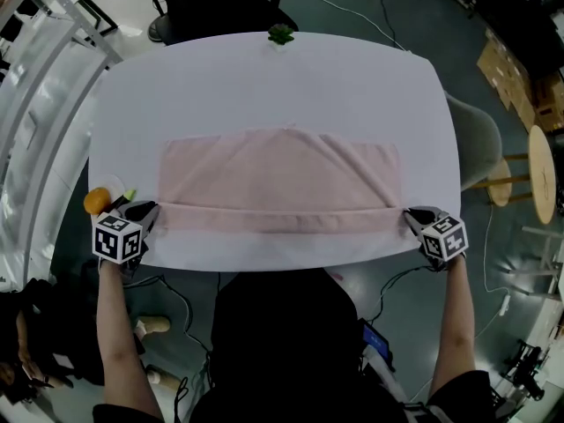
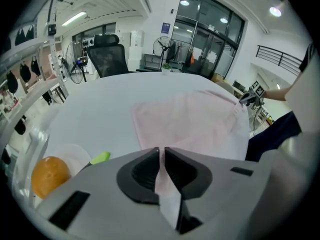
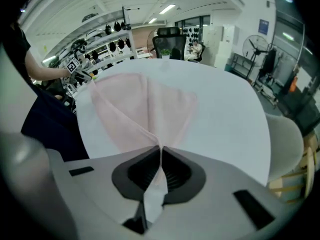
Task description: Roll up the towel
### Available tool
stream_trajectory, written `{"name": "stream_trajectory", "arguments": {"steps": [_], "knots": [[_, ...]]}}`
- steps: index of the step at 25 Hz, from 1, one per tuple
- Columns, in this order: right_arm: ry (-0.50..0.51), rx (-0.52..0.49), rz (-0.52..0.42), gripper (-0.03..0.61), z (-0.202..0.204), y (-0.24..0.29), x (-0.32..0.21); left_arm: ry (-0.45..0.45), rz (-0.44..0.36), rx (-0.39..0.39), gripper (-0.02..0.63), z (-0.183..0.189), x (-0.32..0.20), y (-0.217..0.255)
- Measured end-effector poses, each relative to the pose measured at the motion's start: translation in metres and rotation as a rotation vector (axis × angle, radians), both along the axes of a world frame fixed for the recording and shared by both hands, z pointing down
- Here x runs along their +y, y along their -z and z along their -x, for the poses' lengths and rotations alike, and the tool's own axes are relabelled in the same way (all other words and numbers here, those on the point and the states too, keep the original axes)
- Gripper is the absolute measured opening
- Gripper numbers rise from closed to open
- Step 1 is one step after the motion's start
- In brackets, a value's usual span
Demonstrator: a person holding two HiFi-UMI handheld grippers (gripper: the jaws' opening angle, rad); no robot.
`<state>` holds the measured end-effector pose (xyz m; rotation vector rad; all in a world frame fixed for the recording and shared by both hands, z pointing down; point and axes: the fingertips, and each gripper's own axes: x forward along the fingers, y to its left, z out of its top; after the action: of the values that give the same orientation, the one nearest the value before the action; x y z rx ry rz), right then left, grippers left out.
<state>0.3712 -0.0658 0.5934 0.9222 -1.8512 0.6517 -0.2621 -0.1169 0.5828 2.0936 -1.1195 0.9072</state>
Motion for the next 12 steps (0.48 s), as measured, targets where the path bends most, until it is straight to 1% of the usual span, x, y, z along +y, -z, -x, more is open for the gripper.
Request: {"name": "stream_trajectory", "arguments": {"steps": [4,6,7,10,12], "knots": [[-0.002,0.102,0.010,0.037,-0.001,-0.027,-0.010,-0.022,0.007,-0.152,0.049,-0.002,-0.006,-0.028],[-0.015,0.121,0.011,0.053,-0.004,-0.027,-0.012,-0.034,0.000,-0.206,0.089,-0.002,-0.007,-0.035],[-0.025,0.127,0.008,0.088,-0.008,-0.024,-0.012,-0.030,-0.006,-0.211,0.111,0.000,-0.009,-0.034],[-0.028,0.139,-0.020,0.185,-0.021,0.000,-0.011,-0.016,-0.042,-0.191,0.241,0.011,-0.010,-0.012],[-0.013,0.135,-0.042,0.233,-0.025,0.020,-0.010,-0.016,-0.081,-0.197,0.250,0.022,-0.007,0.009]]}}
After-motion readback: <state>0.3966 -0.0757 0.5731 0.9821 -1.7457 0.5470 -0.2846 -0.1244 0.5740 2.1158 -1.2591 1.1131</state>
